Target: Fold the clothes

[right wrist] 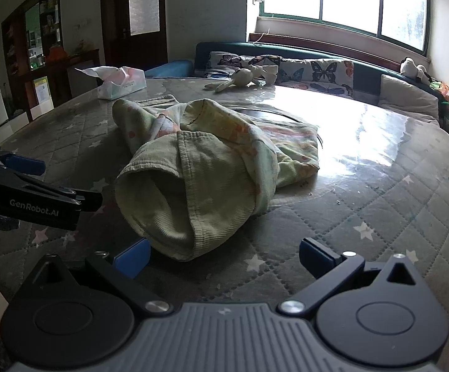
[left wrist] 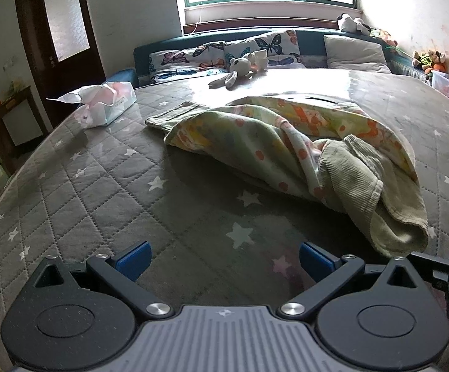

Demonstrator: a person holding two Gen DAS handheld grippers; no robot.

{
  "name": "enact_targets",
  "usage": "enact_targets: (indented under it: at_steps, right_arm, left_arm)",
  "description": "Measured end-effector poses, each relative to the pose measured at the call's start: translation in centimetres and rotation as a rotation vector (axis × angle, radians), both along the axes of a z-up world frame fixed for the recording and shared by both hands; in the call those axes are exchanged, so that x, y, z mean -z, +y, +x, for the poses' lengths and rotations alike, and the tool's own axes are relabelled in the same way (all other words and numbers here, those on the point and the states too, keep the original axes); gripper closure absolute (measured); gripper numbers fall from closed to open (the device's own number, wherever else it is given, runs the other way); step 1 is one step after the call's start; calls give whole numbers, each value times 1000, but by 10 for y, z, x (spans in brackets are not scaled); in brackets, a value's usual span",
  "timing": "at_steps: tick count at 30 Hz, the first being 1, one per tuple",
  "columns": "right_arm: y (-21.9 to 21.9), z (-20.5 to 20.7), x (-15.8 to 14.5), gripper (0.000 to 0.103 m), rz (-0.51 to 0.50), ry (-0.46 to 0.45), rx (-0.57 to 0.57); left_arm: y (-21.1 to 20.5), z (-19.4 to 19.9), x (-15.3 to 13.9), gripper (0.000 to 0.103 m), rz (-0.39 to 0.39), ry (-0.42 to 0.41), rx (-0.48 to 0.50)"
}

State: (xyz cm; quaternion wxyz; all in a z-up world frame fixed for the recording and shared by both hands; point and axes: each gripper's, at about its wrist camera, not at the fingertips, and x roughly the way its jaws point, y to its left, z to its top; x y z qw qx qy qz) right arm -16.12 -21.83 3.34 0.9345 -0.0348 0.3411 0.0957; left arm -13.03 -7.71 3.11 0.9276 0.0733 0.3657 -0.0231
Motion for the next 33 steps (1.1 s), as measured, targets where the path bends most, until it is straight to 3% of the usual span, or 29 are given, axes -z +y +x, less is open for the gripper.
enact_targets:
  at_steps: [33]
  right_arm:
    - [-4, 5, -19, 0, -7, -41, -11]
  left_arm:
    - [2, 15, -10, 0, -4, -14, -13]
